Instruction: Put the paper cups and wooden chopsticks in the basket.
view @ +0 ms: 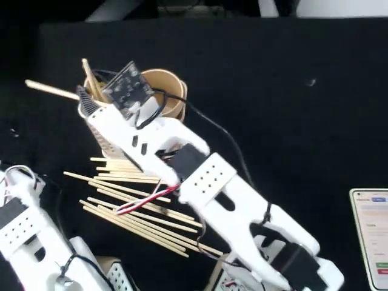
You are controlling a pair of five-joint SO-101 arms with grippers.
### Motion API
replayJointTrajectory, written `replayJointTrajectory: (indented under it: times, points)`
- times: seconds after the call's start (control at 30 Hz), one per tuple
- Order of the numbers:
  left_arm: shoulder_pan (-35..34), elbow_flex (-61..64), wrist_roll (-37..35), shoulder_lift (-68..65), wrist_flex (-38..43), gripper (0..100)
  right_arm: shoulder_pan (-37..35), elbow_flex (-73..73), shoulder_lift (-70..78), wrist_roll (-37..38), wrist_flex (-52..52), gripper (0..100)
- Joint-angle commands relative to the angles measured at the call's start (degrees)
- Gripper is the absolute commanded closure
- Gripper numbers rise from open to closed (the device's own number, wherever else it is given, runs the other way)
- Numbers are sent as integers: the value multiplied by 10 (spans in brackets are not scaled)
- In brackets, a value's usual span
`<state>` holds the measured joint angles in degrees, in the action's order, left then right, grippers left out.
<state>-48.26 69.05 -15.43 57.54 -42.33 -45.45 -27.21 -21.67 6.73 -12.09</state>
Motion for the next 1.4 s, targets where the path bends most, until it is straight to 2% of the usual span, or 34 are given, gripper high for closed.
replayJointTrajectory:
  times: [0.0, 0.07, 0.37, 0.47, 0.63, 0.77, 0.9, 0.93, 1.1, 1.27, 1.37]
  points:
    - [6, -39, 2, 10, 1, 870, 4, 0, -50, -1, -15, 949]
    - [6, -39, 2, 10, 1, 870, 3, -7, -63, -1, -14, 967]
    - [6, -40, 1, 10, 2, 870, -41, -53, -159, -1, -28, 924]
    - [1, -58, 5, 9, -4, 870, -40, -53, -210, -1, -120, 921]
    - [7, -93, 40, 3, -53, 869, -38, -50, -295, 0, -331, 920]
    - [38, -94, 40, -13, -55, 863, -38, -52, -347, 18, -465, 920]
    - [62, -130, 37, -96, -55, 735, -38, -90, -389, 66, -533, 920]
    - [62, -146, 36, -127, -55, 712, -38, -109, -400, 79, -541, 920]
    - [62, -261, 27, -302, -71, 719, -22, -236, -458, 105, -535, 923]
    - [90, -453, -38, -476, -197, 718, 47, -383, -512, 102, -451, 923]
    - [118, -571, -64, -574, -269, 717, 63, -458, -539, 101, -400, 923]
